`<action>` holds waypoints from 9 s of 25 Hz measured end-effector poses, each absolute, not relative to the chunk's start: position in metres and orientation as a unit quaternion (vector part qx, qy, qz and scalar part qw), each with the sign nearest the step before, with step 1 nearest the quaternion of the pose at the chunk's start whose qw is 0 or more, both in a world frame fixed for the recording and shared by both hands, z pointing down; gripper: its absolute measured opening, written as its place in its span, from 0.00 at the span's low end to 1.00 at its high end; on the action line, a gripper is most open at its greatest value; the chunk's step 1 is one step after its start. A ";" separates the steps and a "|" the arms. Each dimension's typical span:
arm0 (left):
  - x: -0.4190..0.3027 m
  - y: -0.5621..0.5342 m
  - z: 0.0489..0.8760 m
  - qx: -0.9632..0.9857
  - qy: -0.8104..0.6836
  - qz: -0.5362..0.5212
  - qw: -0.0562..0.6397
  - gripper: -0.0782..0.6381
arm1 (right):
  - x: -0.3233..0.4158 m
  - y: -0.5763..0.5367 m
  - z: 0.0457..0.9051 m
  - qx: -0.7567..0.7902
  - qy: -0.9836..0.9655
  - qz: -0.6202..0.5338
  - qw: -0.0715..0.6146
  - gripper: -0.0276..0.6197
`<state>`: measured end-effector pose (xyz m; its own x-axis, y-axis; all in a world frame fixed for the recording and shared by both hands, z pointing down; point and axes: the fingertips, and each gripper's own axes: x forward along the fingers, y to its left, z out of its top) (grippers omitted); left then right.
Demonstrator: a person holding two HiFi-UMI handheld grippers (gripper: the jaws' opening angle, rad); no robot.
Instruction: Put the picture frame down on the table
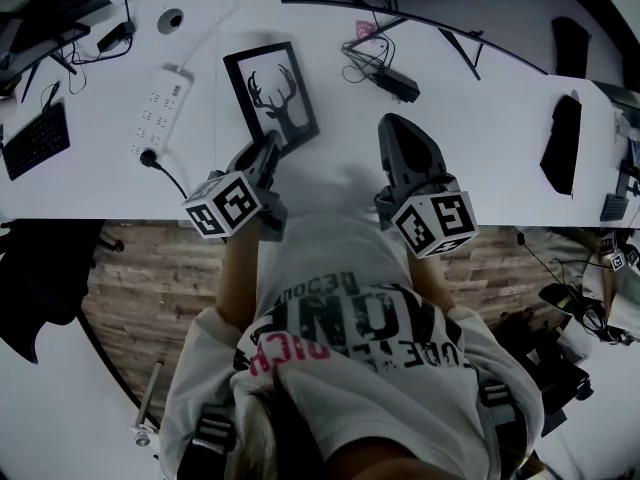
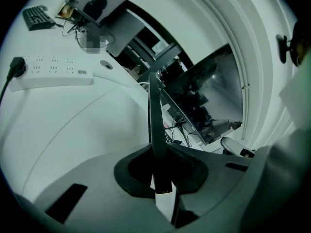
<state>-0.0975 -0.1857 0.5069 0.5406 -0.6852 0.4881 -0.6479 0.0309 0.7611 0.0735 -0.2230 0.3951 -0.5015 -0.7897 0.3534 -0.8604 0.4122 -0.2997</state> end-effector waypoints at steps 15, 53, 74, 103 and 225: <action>-0.097 -0.183 0.524 0.684 -0.468 -0.006 0.559 0.15 | 0.071 -0.222 0.396 0.495 -0.835 0.226 0.081 0.05; -0.121 -0.176 0.575 0.641 -0.499 0.041 0.582 0.25 | 0.063 -0.220 0.395 0.487 -0.840 0.224 0.085 0.05; -0.137 -0.172 0.598 0.632 -0.556 0.135 0.523 0.37 | 0.059 -0.217 0.397 0.478 -0.844 0.227 0.089 0.05; -0.122 -0.169 0.599 0.659 -0.561 0.232 0.444 0.47 | 0.058 -0.213 0.393 0.476 -0.848 0.217 0.088 0.05; -0.055 -0.025 0.303 0.778 -0.621 -0.046 0.088 0.11 | 0.121 -0.043 0.288 0.465 -0.882 0.072 -0.011 0.05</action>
